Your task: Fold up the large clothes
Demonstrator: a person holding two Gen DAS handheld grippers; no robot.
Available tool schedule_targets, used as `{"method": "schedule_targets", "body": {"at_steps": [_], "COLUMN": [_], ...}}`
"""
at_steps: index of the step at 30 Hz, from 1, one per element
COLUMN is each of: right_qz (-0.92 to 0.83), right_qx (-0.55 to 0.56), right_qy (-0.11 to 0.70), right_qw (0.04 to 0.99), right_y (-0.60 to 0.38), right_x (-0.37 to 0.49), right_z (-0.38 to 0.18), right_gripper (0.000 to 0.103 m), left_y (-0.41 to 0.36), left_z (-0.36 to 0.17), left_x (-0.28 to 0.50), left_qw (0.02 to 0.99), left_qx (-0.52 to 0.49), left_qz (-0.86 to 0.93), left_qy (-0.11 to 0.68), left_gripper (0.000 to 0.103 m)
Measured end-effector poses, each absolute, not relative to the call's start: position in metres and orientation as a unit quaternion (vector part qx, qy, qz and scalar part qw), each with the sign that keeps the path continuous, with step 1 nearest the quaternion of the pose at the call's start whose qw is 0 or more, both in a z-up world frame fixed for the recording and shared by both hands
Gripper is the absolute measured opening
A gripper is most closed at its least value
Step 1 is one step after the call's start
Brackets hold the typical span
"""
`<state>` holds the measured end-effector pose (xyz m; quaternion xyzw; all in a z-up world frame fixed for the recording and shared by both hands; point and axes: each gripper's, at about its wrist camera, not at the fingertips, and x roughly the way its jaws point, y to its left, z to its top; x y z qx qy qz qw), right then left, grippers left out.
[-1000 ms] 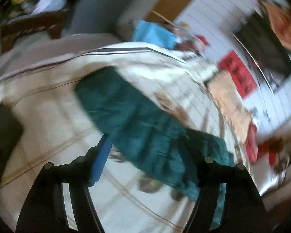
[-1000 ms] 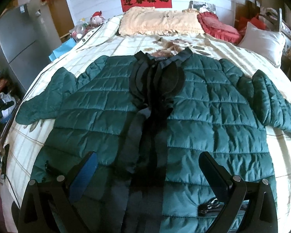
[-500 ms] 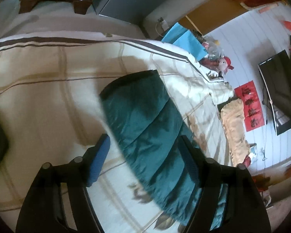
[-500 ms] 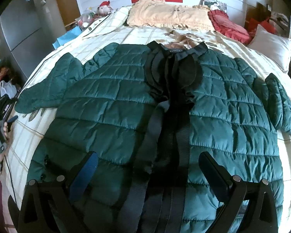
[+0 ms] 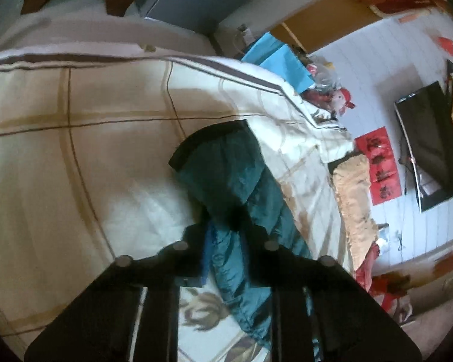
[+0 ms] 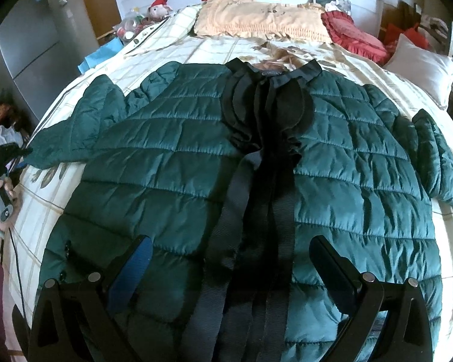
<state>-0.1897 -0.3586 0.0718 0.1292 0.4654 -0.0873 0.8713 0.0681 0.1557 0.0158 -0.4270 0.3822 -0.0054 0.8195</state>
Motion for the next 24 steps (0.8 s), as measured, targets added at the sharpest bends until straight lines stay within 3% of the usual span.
{"method": "schedule_targets", "body": {"at_steps": [9, 17, 24], "right_qz": [-0.080, -0.083, -0.094], "right_qx": [0.138, 0.148, 0.155], "right_qy": [0.458, 0.448, 0.436], "right_qw": [0.874, 0.878, 0.881], "right_y": [-0.359, -0.366, -0.377], "right_x": [-0.200, -0.210, -0.225], "right_z": [0.075, 0.082, 0.088], "right_gripper": [0.103, 0.103, 0.103], "left_y": [0.136, 0.069, 0.012], "left_z": [0.062, 0.121, 0.141], "left_x": [0.050, 0.016, -0.003], "left_qw": [0.837, 0.867, 0.865], "left_qx": [-0.397, -0.319, -0.284], "left_qz": [-0.086, -0.172, -0.226], "left_qy": [0.367, 0.342, 0.345], "left_gripper": [0.006, 0.005, 0.005]}}
